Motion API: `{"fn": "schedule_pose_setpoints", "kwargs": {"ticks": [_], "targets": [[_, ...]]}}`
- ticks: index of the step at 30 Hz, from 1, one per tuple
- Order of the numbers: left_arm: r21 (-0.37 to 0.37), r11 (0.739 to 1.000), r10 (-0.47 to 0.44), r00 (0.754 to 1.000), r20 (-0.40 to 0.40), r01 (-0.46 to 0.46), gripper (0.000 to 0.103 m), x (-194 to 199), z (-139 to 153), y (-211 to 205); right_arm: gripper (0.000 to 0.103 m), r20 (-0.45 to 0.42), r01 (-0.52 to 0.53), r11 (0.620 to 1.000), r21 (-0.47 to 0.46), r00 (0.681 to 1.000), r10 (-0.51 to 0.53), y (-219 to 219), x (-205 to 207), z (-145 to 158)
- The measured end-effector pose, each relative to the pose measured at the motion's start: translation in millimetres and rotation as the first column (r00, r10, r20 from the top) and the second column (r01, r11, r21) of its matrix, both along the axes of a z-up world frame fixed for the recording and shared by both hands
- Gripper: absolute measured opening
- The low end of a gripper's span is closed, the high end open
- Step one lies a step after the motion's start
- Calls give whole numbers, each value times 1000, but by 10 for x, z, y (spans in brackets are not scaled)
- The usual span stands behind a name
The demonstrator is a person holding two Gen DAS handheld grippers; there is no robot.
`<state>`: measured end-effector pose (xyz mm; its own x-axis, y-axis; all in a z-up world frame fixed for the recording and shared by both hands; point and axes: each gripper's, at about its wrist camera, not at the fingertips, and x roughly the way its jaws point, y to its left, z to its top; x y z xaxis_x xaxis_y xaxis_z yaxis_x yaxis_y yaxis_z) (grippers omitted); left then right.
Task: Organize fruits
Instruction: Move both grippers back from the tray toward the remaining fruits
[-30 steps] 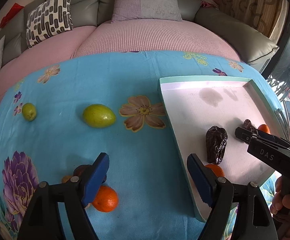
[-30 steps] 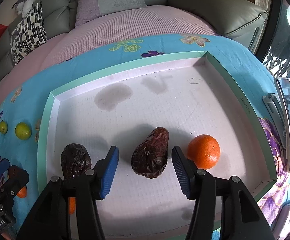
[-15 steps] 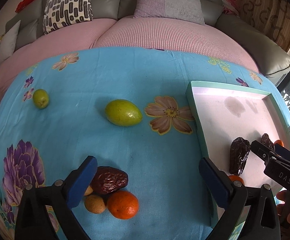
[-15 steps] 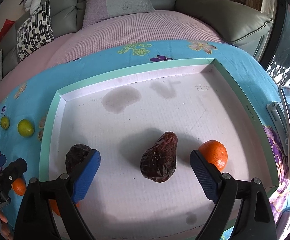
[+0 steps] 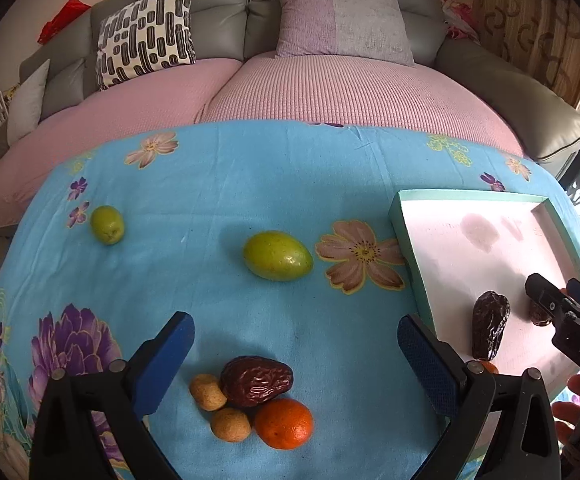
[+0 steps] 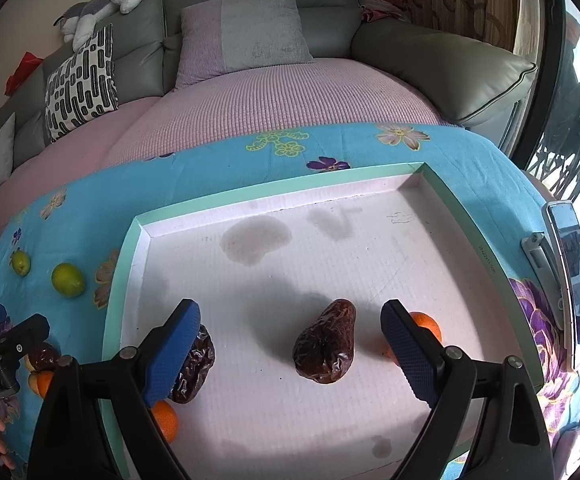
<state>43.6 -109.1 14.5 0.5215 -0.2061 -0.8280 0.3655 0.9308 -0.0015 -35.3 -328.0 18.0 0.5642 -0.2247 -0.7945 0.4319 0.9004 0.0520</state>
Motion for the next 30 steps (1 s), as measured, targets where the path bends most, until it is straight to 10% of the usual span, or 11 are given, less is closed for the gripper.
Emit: {"fn": "schedule_pose_setpoints", "kwargs": {"ticks": [14, 30], "targets": [[56, 992, 110, 990, 91, -116, 103, 287, 207, 581, 92, 72, -64, 998, -19, 995, 66, 297, 52, 140], [-55, 955, 295, 950, 101, -291, 103, 448, 374, 1485, 92, 95, -220, 975, 25, 972, 216, 888, 207, 169]]}}
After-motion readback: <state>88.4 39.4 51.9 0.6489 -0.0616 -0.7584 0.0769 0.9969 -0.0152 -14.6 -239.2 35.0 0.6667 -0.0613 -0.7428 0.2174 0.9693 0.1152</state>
